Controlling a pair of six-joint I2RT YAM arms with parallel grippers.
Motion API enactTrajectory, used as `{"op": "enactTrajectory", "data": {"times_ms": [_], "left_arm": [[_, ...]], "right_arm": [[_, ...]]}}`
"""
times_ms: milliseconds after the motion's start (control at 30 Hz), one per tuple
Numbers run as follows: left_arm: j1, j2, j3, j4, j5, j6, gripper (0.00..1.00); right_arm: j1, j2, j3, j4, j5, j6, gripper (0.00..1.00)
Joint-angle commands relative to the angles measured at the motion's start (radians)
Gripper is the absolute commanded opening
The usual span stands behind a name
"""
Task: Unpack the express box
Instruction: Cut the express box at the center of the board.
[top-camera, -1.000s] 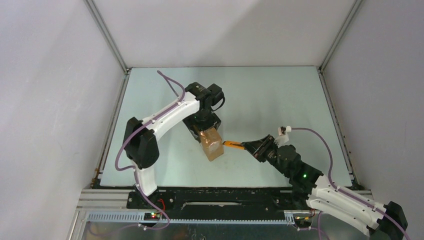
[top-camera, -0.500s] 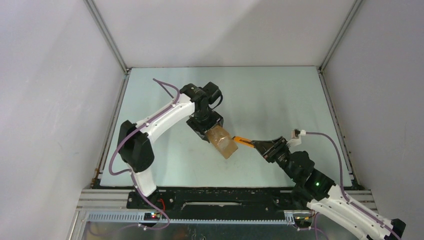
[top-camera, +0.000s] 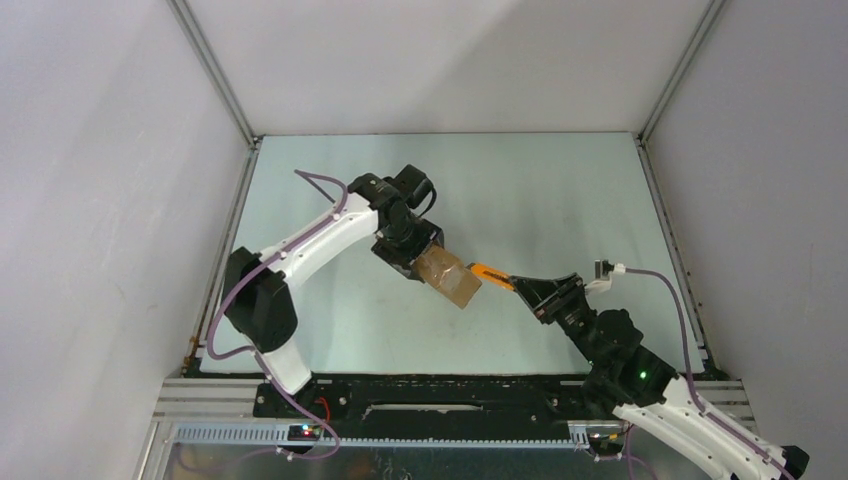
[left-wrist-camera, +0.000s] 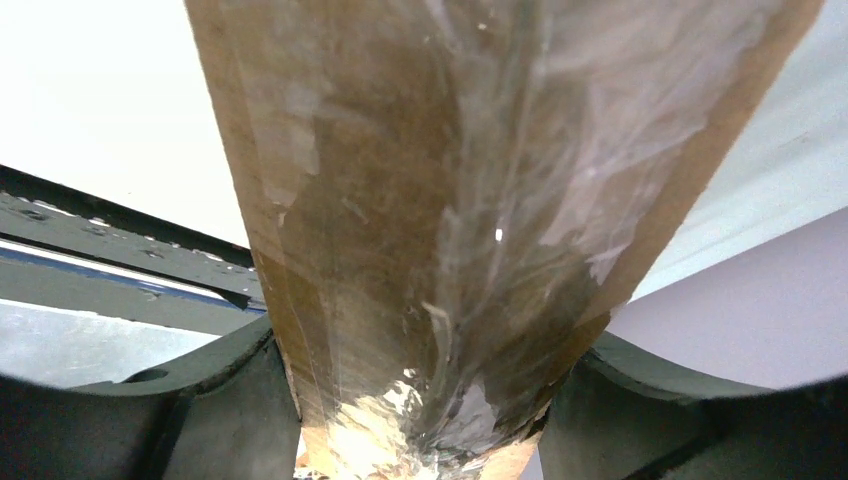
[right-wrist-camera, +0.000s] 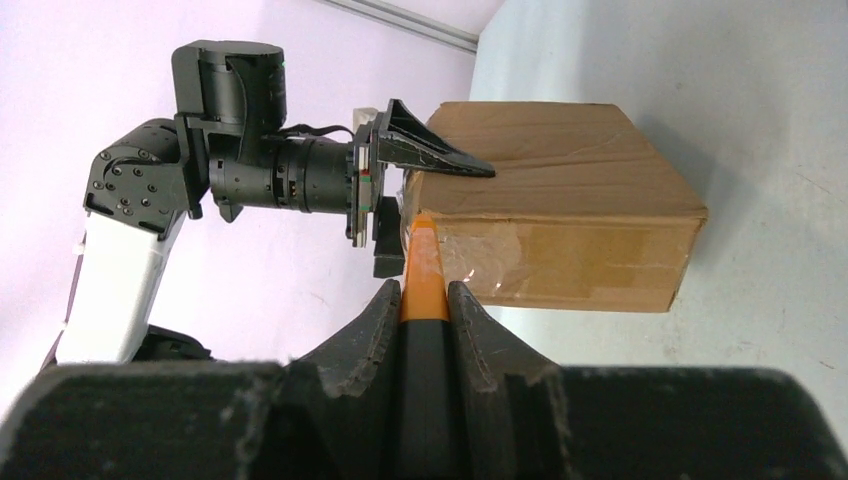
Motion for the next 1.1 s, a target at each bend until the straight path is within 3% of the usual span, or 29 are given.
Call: {"op": "enactTrajectory", "data": {"times_ms": [0,333,1067], "left_arm": [[0.006,-0.055,-0.048,0.105,0.046,-0.085,0.52],[0.009,-0.082,-0.099,0.224,0.078,-0.149,0.50],[0.016,-0.126,-0.144,0.286,0.084,-0.182,0.46]], "right_arm": [[0.001,0.092,0.044,0.148,0.006,-0.022,0.00],[-0.009,0.073,-0.001,0.248,0.028,-0.024,0.00],[-0.028,0.051,-0.024,0.153,0.081,0.025,0.00]]}}
